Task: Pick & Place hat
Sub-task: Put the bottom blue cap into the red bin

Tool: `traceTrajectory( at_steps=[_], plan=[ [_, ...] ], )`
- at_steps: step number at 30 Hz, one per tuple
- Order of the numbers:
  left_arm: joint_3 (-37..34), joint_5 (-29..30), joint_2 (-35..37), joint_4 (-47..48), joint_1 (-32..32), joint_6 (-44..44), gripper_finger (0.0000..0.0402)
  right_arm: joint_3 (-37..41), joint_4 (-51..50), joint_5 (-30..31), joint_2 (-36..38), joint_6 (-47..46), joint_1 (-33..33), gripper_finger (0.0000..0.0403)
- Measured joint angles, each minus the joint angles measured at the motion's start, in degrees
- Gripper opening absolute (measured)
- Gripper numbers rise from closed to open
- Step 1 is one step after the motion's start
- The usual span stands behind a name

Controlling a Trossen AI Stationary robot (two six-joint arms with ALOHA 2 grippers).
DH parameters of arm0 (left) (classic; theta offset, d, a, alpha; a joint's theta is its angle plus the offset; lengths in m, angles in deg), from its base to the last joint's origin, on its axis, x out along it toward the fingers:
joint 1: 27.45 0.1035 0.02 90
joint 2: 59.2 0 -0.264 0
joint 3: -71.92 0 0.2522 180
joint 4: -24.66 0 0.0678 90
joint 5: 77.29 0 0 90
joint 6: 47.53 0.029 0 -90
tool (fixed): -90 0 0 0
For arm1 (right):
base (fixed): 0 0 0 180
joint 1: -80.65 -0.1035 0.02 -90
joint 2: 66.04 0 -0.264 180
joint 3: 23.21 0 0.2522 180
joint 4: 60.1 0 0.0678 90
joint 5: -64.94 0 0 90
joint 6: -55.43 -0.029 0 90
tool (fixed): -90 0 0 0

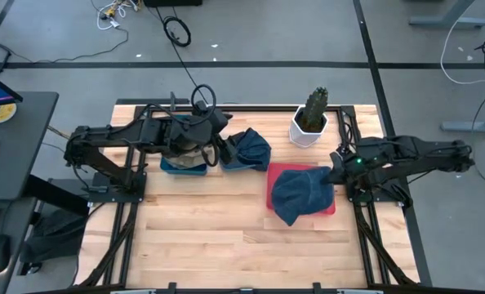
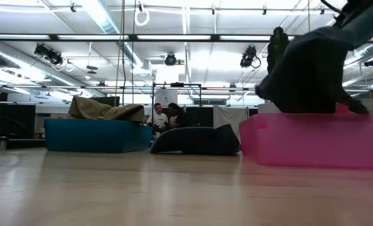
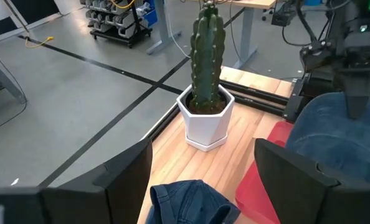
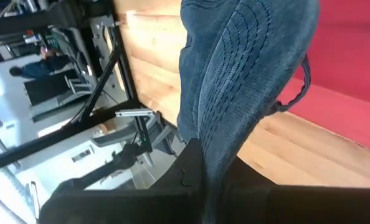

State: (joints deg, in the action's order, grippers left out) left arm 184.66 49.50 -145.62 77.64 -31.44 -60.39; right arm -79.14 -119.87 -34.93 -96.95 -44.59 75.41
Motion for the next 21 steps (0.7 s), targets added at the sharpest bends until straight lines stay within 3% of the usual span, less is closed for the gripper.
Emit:
traceTrajectory(
  at_steps=[6,13,21],
  plan=[
    [0.0,0.0,0.0,0.0,0.0,0.0,0.0287,6.3,2.2,1.1,1.9,-4.0,0.0,0.0004],
    [0.0,0.0,0.0,0.0,0.0,-0.5,0.0287,11.5,12.9,9.7,2.0,-0.1,0.0,0.0004],
    [0.0,-1.3,0.0,0.0,0.0,-1.6,0.0287,12.0,6.7,12.2,1.7,4.3,0.0,0.0004]
  ],
)
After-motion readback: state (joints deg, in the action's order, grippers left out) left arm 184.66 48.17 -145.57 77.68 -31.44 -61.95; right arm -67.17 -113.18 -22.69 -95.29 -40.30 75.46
